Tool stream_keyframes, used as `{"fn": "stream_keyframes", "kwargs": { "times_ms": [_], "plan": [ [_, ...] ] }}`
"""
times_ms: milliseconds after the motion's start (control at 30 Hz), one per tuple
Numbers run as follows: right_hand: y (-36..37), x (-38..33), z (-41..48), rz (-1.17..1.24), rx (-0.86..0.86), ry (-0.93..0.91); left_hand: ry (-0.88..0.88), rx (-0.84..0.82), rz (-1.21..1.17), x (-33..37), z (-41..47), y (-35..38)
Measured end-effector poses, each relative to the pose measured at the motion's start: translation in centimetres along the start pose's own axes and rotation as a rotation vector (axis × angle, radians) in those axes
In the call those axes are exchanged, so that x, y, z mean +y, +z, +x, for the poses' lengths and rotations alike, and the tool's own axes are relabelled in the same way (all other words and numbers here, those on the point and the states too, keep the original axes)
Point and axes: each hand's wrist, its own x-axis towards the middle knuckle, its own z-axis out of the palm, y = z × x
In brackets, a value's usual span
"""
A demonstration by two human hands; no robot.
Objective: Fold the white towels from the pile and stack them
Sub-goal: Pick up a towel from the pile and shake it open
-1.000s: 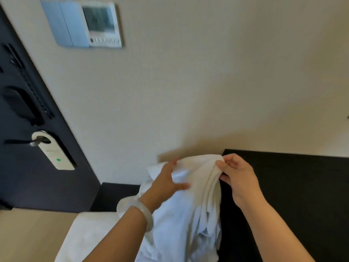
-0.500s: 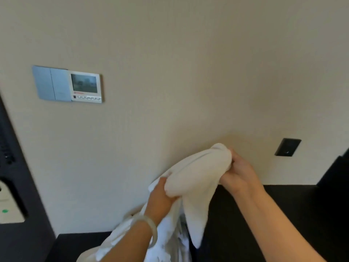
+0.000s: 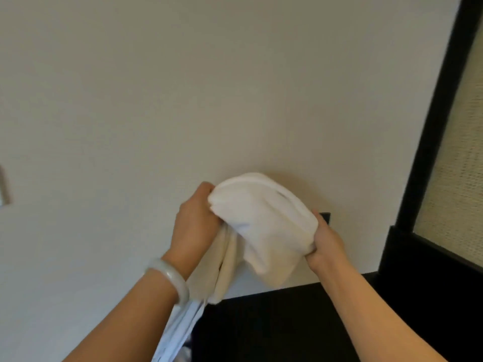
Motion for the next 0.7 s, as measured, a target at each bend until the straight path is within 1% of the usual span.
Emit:
{"fn": "stream_keyframes", "kwargs": {
  "times_ms": [100, 200, 233, 300, 400, 467, 533, 567, 600, 633, 667, 700],
  "plan": [
    [-4.3, -6.2, 4.3, -0.032, -0.066, -0.096, 0.059, -0.02, 0.039, 7.3, 3.5, 6.3],
    [-9.8, -10.8, 8.3, -0.074, -0.016, -0.129, 0.043, -0.129, 0.096, 10.0, 4.8, 14.6],
    [-12.0, -11.5, 9.5, -0.108, 0.028, -0.119, 0.004, -0.187, 0.125, 9.6, 4.3, 17.6],
    [-16.7, -11.2, 12.1, -0.214, 0.123, -0.057, -0.129, -0.333, 0.197, 7.0, 1.0, 23.0],
    [-23.8, -7.5, 14.4, -0.456, 0.16, 0.074, -0.377, -0.569, 0.232, 1.1, -6.9, 28.4],
    [-27.4, -4.4, 14.8, -0.698, 0.092, 0.165, -0.479, -0.676, 0.268, -1.6, -11.6, 29.9],
    [-29.2, -1.6, 14.2, -0.962, -0.018, 0.228, -0.497, -0.698, 0.318, -3.3, -14.4, 30.0],
    [-29.6, -0.3, 13.7, -1.129, -0.051, 0.206, -0.469, -0.693, 0.336, -3.8, -15.2, 29.9],
    [-29.6, 0.9, 13.1, -1.339, -0.059, 0.116, -0.43, -0.684, 0.355, -4.3, -15.7, 29.6],
    [-29.3, 2.1, 12.1, -1.541, -0.052, -0.053, -0.388, -0.674, 0.378, -4.5, -16.0, 29.2],
    [-28.6, 3.2, 10.9, -1.678, -0.08, -0.248, -0.357, -0.662, 0.4, -4.7, -16.3, 28.9],
    [-27.8, 4.3, 9.9, -1.721, -0.16, -0.389, -0.341, -0.65, 0.419, -5.0, -16.5, 28.5]
  ]
}}
